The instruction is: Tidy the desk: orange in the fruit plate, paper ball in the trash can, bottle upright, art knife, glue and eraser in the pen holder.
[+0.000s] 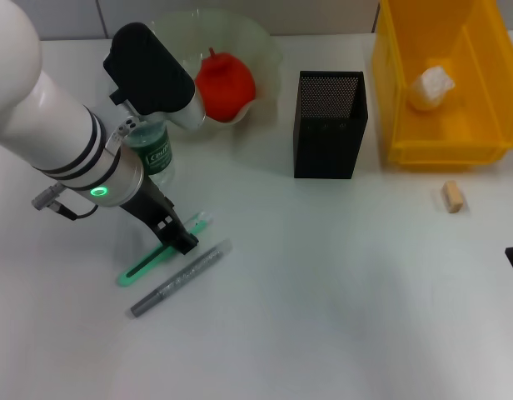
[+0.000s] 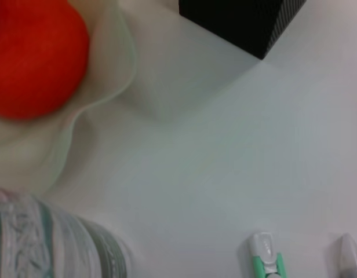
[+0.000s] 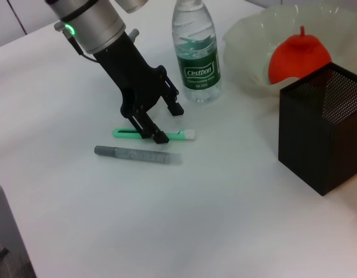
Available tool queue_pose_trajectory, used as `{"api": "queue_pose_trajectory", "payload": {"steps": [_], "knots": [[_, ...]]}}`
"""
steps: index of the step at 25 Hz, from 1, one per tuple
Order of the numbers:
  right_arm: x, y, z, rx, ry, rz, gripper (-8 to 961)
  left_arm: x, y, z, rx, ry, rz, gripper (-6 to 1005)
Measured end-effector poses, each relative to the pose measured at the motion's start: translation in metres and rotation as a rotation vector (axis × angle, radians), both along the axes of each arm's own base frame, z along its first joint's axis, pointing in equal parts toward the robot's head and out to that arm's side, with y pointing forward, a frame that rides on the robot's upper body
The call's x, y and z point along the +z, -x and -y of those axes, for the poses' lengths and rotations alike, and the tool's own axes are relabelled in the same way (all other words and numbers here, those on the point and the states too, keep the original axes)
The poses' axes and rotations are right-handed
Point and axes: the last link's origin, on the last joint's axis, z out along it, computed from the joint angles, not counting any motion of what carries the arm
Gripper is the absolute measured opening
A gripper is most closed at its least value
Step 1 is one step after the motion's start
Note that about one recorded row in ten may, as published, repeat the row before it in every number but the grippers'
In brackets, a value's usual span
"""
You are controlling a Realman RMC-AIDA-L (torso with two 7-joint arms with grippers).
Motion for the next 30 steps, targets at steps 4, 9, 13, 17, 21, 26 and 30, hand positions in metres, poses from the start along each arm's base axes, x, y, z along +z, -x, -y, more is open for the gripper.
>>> {"api": "queue_pose_trajectory", "payload": {"steps": [4,9,13,17,21,26,30], "knots": [[-0.0009,0.0006,-0.0002,0.000,0.005,0.001,754,-0.0016,0.0022,-0.0008,0.007,0.005,-0.008,688],[-0.0009,0.0008,-0.0004,0.000,0.005,0.000,754,-0.0016,0.0015,-0.0010,0.006,0.006,-0.009,689],[-0.0008,0.0008,-0.0008,-0.001,0.002,0.001,754,-0.0017,0.0009,-0.0009,0.005,0.009,-0.010,686],[-0.0007,0.0007,-0.0011,-0.002,-0.001,0.001,754,-0.0028,-0.0007,-0.0005,0.000,0.017,-0.015,584],[-0.0006,0.0006,-0.0015,-0.002,-0.003,0.002,754,-0.0051,-0.0019,0.0011,-0.008,0.030,-0.025,483],[-0.0007,0.0008,-0.0020,-0.002,-0.004,0.001,754,-0.0096,-0.0025,0.0049,-0.024,0.056,-0.043,358],[-0.0008,0.0007,-0.0020,-0.003,-0.003,0.000,754,-0.0091,-0.0044,0.0053,-0.031,0.052,-0.039,266]]}}
